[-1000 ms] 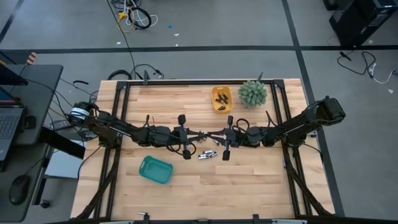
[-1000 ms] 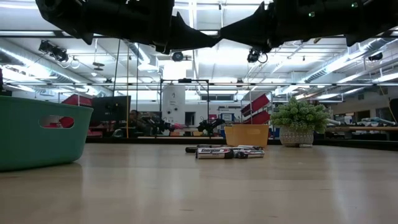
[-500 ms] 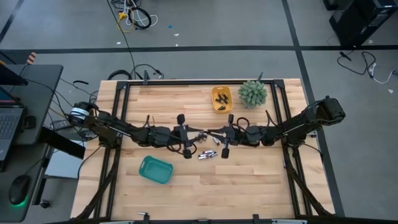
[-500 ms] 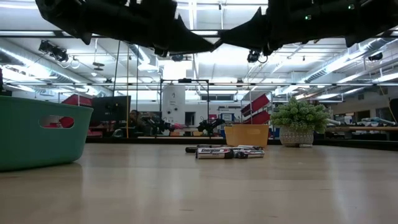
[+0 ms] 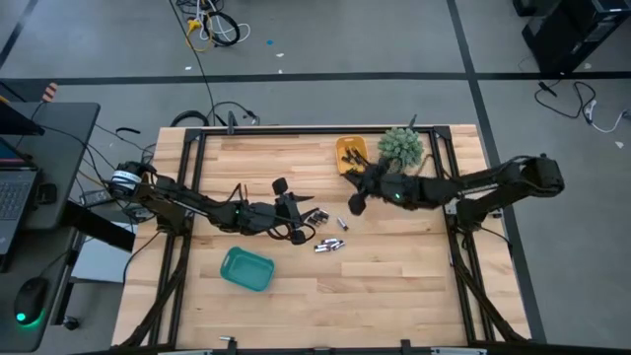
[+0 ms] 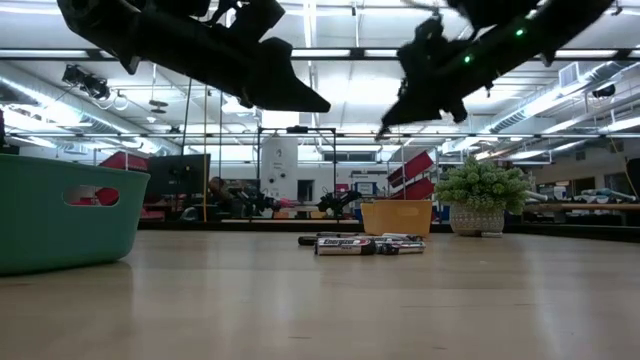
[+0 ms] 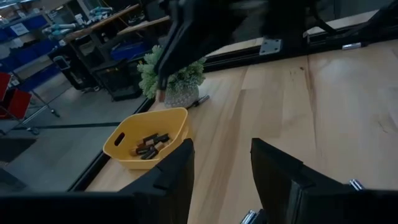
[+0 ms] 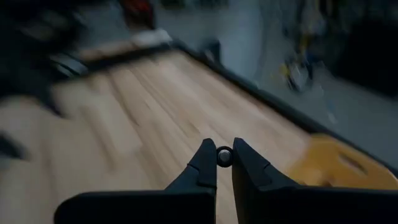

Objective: Sort batteries
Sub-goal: Put the black battery into the yellow bin

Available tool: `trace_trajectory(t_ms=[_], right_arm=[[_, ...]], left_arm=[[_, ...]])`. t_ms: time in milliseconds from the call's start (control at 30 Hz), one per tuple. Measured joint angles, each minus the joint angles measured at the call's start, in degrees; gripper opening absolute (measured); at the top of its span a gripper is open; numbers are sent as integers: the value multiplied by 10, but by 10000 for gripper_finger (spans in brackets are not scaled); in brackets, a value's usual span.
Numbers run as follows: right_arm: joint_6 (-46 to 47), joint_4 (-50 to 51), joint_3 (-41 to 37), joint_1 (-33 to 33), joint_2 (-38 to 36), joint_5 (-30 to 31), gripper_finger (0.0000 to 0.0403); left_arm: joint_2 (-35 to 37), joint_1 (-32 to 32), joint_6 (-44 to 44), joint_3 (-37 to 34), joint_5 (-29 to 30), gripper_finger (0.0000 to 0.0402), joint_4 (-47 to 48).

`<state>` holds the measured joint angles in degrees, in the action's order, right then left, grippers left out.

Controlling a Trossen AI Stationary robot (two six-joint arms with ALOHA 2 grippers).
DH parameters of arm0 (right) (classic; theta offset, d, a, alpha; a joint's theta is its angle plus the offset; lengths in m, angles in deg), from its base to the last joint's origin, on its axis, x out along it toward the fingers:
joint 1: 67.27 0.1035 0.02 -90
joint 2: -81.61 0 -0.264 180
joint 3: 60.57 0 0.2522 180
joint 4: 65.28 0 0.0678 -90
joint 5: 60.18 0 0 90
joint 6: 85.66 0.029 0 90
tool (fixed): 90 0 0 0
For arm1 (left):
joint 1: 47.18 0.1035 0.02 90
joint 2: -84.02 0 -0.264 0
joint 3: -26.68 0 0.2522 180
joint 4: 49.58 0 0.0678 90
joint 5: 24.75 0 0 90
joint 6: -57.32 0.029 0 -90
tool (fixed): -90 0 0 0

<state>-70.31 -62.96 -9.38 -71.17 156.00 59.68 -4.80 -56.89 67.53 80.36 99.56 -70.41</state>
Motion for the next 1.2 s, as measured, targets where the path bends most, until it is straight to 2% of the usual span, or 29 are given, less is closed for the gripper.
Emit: trace_trajectory(t_ms=[167,333,433,633,867,1200], right_arm=[[45,152,58,-65,28,-43,18],[51,204,91,-109,57,-90,17],[51,205,96,-129,75,-128,16],[57,204,96,-150,112,-143,28],[57,191,96,-151,141,-146,43],[57,182,96,-151,144,-146,59]], left_arm=[[0,3,0,0,0,153,25],[0,10,-19,0,-31,153,80],[0,18,-28,0,-81,153,128],[0,30,-30,0,-161,153,193],[0,30,-28,0,-163,153,197],[0,30,-27,0,-163,153,198]])
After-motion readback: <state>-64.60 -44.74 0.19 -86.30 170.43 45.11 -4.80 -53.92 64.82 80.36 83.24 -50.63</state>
